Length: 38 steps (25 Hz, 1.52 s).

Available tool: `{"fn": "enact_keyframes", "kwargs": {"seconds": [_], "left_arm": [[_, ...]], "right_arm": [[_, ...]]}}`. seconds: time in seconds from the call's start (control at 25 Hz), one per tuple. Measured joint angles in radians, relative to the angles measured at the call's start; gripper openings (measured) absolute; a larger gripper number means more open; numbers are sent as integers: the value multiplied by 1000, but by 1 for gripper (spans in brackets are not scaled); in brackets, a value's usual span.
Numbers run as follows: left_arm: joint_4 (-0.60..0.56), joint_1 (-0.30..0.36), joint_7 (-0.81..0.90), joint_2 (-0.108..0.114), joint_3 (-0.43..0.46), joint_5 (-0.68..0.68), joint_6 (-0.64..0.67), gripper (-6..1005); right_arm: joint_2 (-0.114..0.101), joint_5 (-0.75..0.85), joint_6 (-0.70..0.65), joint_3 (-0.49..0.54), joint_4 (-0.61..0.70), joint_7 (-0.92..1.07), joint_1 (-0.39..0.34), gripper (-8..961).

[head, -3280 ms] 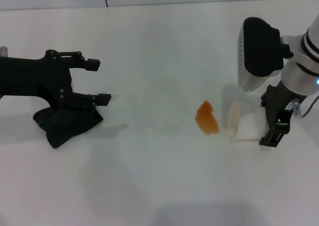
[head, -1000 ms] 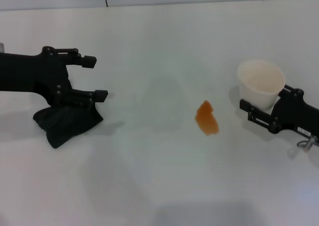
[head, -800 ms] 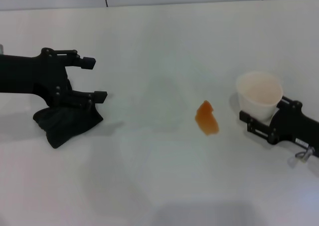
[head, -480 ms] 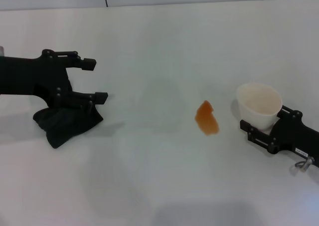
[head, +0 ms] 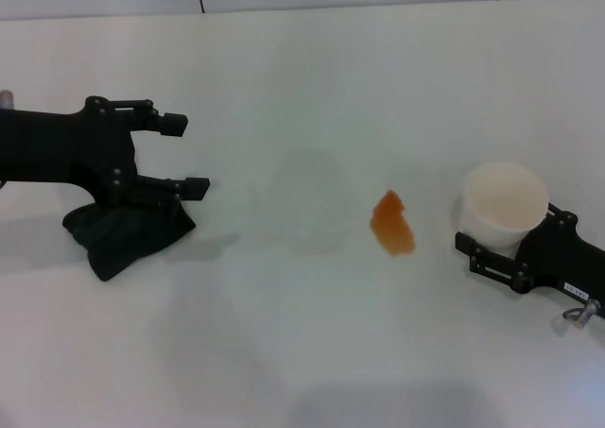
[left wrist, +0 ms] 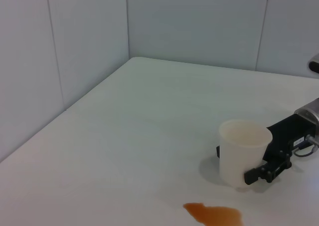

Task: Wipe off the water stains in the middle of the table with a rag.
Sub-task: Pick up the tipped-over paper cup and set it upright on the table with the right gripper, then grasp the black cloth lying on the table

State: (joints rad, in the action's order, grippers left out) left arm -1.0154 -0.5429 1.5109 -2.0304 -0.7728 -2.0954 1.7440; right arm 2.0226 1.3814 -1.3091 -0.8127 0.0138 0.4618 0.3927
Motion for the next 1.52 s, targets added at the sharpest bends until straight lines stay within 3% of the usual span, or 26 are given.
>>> {"fn": "enact_keyframes", "kwargs": {"seconds": [0.44,0.64,1.04,1.16,1.36,1.52], "left_arm": [[0,0,0,-1,0,0,0,876],[0,1,0,1,1,0,0,876],[0,3,0,6,2,0,0,875],[0,3,0,8,1,0,0,875],[0,3,0,9,4,-10,0,875],[0,4,3,9,4,-21,0,875]], "right_arm": [[-10,10,-3,-15,14,34,-3,831],[-18,14,-12,-91,74,110,-19,832],[-22,51,-4,-229,363,333,-136,832],[-25,139,-3,-227,469,434,-163,830],[-30,344,-20,-225,767,699,-224,828],[-31,512,-100,-194,953,890,-225,827]]}}
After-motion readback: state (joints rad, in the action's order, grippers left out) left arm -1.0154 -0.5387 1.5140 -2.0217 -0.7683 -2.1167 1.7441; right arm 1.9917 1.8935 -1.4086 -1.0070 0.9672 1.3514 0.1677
